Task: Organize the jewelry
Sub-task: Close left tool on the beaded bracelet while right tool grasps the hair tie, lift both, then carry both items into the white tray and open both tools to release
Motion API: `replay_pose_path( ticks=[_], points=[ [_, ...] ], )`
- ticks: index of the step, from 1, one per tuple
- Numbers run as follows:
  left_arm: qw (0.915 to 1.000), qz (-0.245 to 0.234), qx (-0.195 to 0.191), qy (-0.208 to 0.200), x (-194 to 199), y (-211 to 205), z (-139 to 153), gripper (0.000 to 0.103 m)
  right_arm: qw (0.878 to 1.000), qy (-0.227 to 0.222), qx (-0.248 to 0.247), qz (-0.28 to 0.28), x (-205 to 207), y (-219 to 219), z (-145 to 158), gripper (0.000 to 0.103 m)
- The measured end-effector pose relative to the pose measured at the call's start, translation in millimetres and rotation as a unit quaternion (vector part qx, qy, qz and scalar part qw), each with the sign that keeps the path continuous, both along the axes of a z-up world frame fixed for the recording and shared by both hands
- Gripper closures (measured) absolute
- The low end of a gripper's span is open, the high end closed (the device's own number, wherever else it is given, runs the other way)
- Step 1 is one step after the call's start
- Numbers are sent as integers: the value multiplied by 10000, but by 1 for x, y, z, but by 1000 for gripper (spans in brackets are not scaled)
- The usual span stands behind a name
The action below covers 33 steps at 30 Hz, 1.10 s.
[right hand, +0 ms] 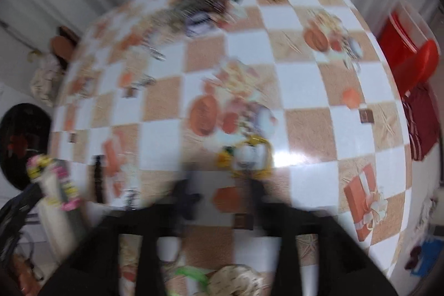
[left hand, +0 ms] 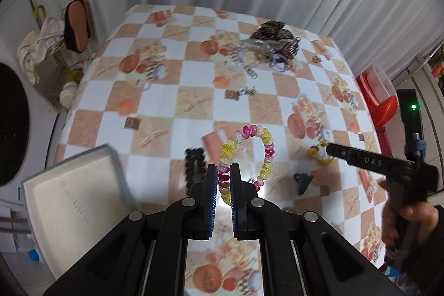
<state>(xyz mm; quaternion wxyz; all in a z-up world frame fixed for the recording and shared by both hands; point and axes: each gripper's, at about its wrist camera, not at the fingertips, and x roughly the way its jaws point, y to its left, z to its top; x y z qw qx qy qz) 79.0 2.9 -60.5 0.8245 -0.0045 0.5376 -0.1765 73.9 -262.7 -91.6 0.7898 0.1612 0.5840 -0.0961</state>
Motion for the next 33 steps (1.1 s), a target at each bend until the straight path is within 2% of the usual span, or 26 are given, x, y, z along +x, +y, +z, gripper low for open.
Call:
replay_pose_path(
  ticks=[1,4,6,9,10,13,14,16,23,33],
  points=[
    [10000,14,27,23,-1,3,-3,89,10000,-69,-61,5,0,-2,-5,16],
    [9999,49,93,119,-4,7,-12,89,9993,-45,-312,186,4,1,-18,16],
    [9998,57,122,150,-5,8,-16,89,9989,19,-411,220,10,4,-29,18],
    [9998,37,143,131,-8,7,-17,89,9981,196,-559,179,20,4,-46,27],
    [9998,26,151,119,-9,6,-17,89,9974,346,-615,140,22,3,-55,35],
    [9998,-5,155,102,-10,4,-17,89,9956,270,-874,220,19,8,-55,59],
    [9998,-8,148,115,-10,3,-18,89,9957,239,-860,253,18,9,-53,79],
    [9998,4,132,139,-10,2,-20,89,9963,240,-793,238,17,6,-52,90],
    [9998,26,99,169,-13,1,-22,89,9993,-92,-361,93,4,-7,-36,90],
    [9994,320,10,99,-13,20,-14,89,9988,-443,52,226,-3,8,7,90]
  ],
)
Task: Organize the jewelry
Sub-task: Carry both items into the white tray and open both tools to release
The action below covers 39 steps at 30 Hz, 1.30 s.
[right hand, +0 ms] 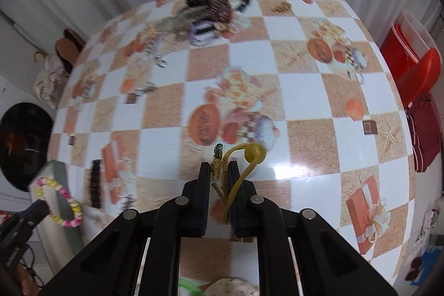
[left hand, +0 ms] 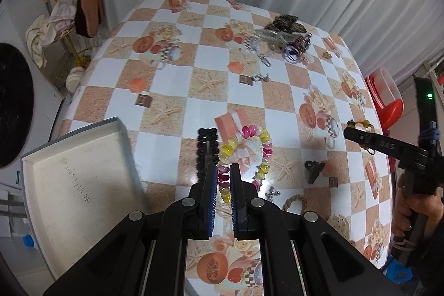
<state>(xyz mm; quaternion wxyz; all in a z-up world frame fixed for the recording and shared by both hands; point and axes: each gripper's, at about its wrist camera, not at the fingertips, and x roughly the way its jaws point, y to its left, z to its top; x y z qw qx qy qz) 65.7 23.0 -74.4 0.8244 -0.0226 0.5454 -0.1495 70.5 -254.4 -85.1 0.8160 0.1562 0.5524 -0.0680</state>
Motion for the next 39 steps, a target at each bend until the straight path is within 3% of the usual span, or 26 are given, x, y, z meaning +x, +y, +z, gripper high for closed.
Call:
replay_pose_path(
  ticks=[7,13,23,30,39],
  points=[
    [9988,498,7,-17,-6,45,6,89,9965,-259,384,702,13,59,29,90],
    [9934,1140,106,20,-17,101,3,89,9839,-357,828,1544,34,142,39,90],
    [9801,1934,369,267,-31,178,-28,89,9553,-152,1272,2663,55,276,19,90],
    [9757,2110,476,358,-23,197,-50,89,9495,163,1209,2890,65,320,-13,90],
    [9742,2107,717,382,-8,206,-67,89,9459,416,1025,3050,75,334,-42,90]
  ],
)
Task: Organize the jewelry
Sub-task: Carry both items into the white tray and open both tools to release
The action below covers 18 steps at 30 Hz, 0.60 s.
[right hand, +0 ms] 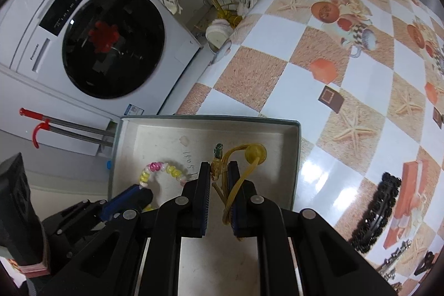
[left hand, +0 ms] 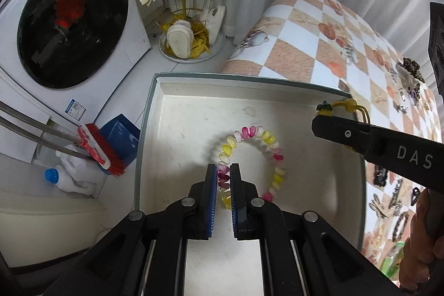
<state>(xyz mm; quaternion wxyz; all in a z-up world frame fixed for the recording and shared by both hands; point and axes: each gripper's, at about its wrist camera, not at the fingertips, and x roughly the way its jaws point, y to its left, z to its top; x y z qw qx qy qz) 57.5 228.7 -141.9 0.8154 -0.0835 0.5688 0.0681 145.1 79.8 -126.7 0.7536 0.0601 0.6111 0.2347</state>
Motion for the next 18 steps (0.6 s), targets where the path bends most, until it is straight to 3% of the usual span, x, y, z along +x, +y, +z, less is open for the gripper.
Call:
replay_pose_path(
  ticks=[10,18],
  points=[
    [9995,5,230,204,7,2,-15,89,9996,178,-197,-32,9,-2,-22,90],
    [9988,-26,371,303,10,-2,-15,89,9996,256,-100,-65,11,-5,-22,89]
  ],
)
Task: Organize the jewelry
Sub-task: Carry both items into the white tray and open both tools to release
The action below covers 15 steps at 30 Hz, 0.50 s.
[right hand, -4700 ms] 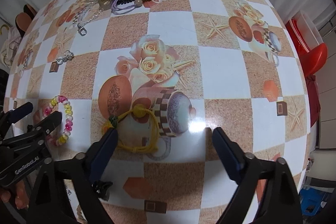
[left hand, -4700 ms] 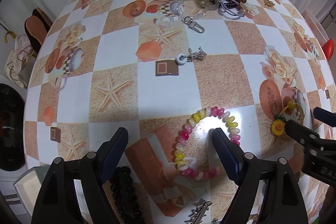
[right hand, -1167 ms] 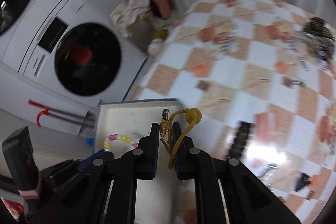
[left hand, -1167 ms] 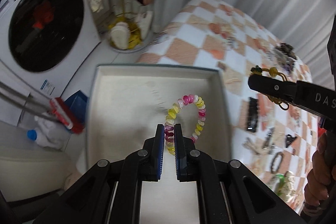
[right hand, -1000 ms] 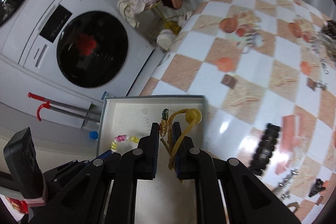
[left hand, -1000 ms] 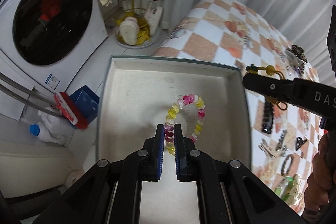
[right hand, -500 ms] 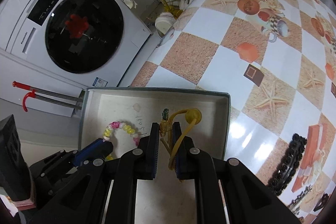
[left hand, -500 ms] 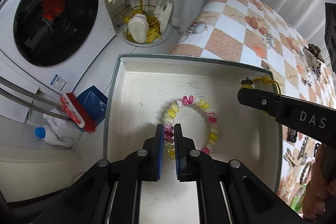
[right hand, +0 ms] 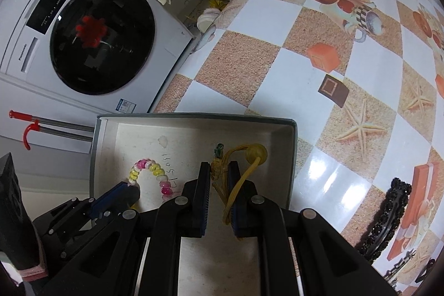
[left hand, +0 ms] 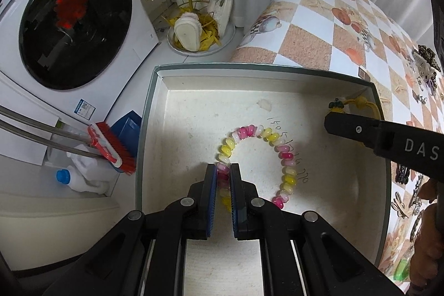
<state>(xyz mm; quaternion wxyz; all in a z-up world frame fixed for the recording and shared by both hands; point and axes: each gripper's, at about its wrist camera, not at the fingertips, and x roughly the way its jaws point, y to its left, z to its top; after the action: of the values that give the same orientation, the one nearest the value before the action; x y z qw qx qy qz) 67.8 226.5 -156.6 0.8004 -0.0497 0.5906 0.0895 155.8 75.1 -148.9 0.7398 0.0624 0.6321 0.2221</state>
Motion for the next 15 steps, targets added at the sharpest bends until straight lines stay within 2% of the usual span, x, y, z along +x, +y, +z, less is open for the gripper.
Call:
replay_pose_path(
  ticks=[3,4,5,7,9,10,12,13,15],
  points=[
    [10000,-22,15,-30,-1,-1,3,89,9998,86,169,-58,2,0,1,86],
    [10000,-39,26,-41,-1,-2,4,89,9996,70,242,-87,2,-2,5,79],
    [10000,-60,45,-50,-1,-3,5,89,9995,55,303,-110,1,-4,6,65],
    [9999,-73,67,-54,-1,-5,7,88,9987,3,475,-187,0,-9,14,49],
    [10000,-66,50,-47,-1,-6,8,86,9976,-63,640,-266,-2,-14,24,48],
    [10000,-57,40,-44,-1,-5,9,53,9970,-87,710,-304,-3,-17,29,48],
    [9998,40,153,-121,-2,-6,14,0,9959,-152,805,-387,-6,-22,38,48],
    [9992,89,280,-269,-5,-7,18,0,9955,-192,821,-429,-8,-25,43,47],
    [9992,-21,305,-267,-6,-10,20,0,9948,-251,850,-499,-13,-32,51,44]
  ],
)
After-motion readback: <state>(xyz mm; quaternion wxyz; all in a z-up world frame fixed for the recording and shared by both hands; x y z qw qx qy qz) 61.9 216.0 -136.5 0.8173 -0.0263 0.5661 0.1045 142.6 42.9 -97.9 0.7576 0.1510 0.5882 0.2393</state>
